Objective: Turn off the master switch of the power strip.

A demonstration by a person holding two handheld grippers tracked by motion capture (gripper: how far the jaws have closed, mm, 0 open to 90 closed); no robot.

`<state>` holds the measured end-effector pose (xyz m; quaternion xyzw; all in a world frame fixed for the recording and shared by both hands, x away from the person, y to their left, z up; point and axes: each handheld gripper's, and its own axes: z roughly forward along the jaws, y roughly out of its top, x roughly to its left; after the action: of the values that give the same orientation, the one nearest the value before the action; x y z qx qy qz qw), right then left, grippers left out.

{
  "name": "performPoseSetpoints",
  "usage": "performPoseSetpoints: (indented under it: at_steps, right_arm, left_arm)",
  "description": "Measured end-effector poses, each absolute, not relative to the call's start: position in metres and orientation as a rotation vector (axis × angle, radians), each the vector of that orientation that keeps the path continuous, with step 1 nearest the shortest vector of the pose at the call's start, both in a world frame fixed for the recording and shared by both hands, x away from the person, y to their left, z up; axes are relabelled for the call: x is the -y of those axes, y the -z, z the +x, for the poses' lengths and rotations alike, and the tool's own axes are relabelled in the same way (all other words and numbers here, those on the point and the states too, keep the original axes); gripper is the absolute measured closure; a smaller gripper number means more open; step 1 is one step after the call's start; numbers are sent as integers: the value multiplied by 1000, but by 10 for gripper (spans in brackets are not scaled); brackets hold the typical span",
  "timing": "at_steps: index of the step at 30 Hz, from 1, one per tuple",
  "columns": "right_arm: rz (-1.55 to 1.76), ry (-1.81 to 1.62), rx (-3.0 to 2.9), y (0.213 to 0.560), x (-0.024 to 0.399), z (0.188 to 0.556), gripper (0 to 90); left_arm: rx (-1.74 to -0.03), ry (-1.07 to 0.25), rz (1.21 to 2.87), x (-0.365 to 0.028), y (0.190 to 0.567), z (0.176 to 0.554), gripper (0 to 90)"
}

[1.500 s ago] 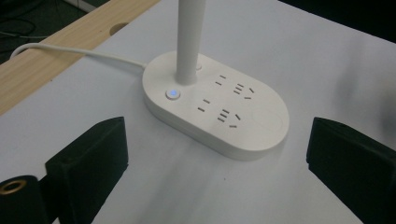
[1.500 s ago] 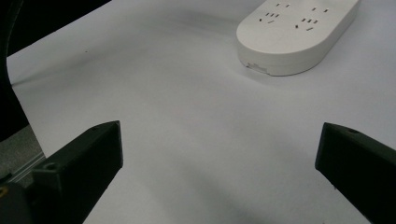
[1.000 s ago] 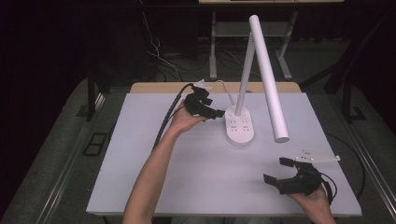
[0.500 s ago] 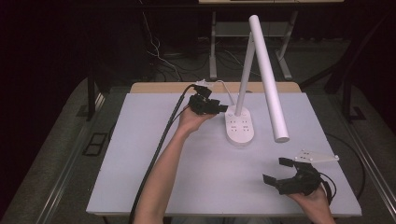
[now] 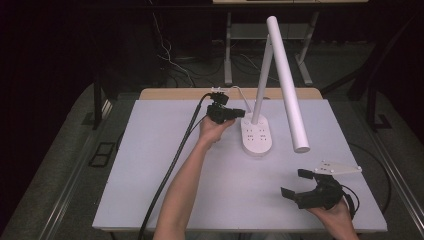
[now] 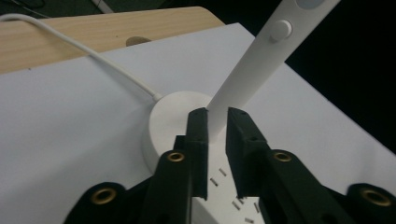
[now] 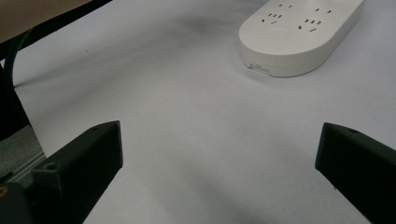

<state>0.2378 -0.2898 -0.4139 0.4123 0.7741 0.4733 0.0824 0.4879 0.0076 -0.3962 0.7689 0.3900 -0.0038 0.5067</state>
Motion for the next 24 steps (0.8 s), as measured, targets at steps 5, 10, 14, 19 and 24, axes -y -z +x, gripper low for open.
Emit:
performPoseSetpoints:
  at_steps: [5, 10, 14, 19, 24]
  right_arm:
    - [1227, -1417, -2322, 414, 289, 238, 3]
    - [1227, -1420, -2321, 414, 288, 237, 3]
    - [1224, -1420, -2322, 414, 288, 237, 3]
    - [1227, -1421, -2323, 414, 288, 237, 3]
    - [1224, -1420, -2322, 413, 288, 238, 3]
  left_arm:
    - [-997, 19, 1834, -5, 400, 490, 878]
    - [-1029, 19, 1823, 1, 405, 491, 896]
    - [-1041, 20, 1833, 5, 410, 493, 896]
    - [-1046, 29, 1846, 11, 417, 495, 897]
    - [-1074, 33, 1837, 14, 423, 496, 896]
